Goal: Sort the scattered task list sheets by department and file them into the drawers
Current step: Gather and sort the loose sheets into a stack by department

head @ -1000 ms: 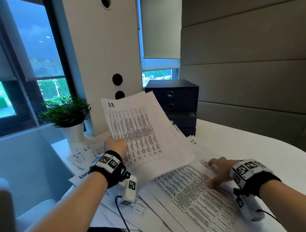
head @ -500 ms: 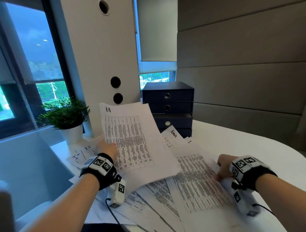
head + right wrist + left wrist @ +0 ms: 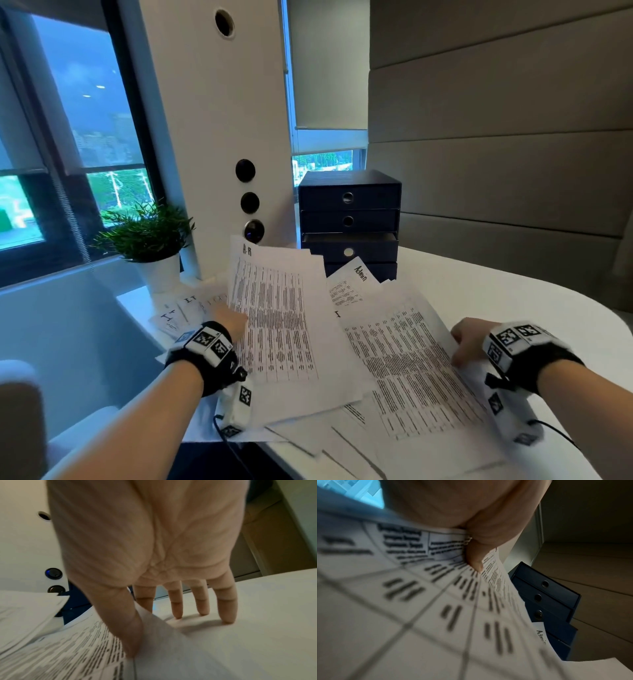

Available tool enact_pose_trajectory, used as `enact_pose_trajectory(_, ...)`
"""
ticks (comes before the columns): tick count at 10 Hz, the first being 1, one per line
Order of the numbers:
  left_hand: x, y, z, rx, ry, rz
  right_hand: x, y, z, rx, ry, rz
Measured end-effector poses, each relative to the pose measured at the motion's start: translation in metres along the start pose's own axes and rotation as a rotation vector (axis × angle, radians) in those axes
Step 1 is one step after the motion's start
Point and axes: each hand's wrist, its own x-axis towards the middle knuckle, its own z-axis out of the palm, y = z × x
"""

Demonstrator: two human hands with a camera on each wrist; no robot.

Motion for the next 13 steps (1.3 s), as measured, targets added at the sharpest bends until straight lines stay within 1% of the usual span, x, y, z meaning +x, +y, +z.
enact_pose_trajectory(2, -0.024, 0.007, 0.016, 0.197, -0.196, -0.009, -0.011, -0.006, 0.004, 0.031, 0.060, -0.026)
enact_pose_trajectory(3, -0.037, 0.019, 0.022, 0.257, -0.251, -0.003, -0.015, -0.009, 0.001, 0.095, 0.018, -0.050)
enact_pose_trajectory(4, -0.048, 0.032, 0.024, 0.182, -0.240, -0.007, -0.016, -0.013, -0.001, 0.156, -0.029, -0.093)
enact_pose_trajectory(5, -0.061, 0.044, 0.029, 0.098, -0.212, -0.041, -0.016, -0.013, 0.001, 0.213, -0.046, -0.118)
enact_pose_trajectory(6, -0.070, 0.049, 0.032, -0.003, -0.190, -0.032, -0.013, -0.010, 0.004, 0.214, -0.019, -0.117)
enact_pose_trajectory(7, -0.067, 0.049, 0.037, 0.054, -0.225, -0.021, -0.011, -0.004, 0.001, 0.190, 0.041, -0.088)
enact_pose_trajectory(8, -0.058, 0.046, 0.031, 0.089, -0.211, -0.022, -0.009, 0.004, -0.008, 0.142, 0.167, -0.045)
enact_pose_trajectory(9, -0.049, 0.042, 0.027, 0.093, -0.202, -0.108, -0.004, 0.015, -0.015, 0.269, 0.269, 0.018)
enact_pose_trajectory(10, -0.039, 0.037, 0.020, 0.051, -0.122, -0.135, 0.002, 0.022, -0.018, 0.449, 0.345, 0.073)
enact_pose_trajectory(11, -0.037, 0.030, 0.018, 0.205, -0.131, -0.041, 0.008, 0.025, -0.020, 0.543, 0.434, 0.074)
enact_pose_trajectory(12, -0.031, 0.030, 0.019, 0.144, -0.153, -0.058, 0.014, 0.029, -0.021, 0.689, 0.559, 0.073)
enact_pose_trajectory(13, -0.031, 0.030, 0.022, 0.167, -0.154, -0.010, 0.016, 0.027, -0.022, 0.872, 0.625, 0.079)
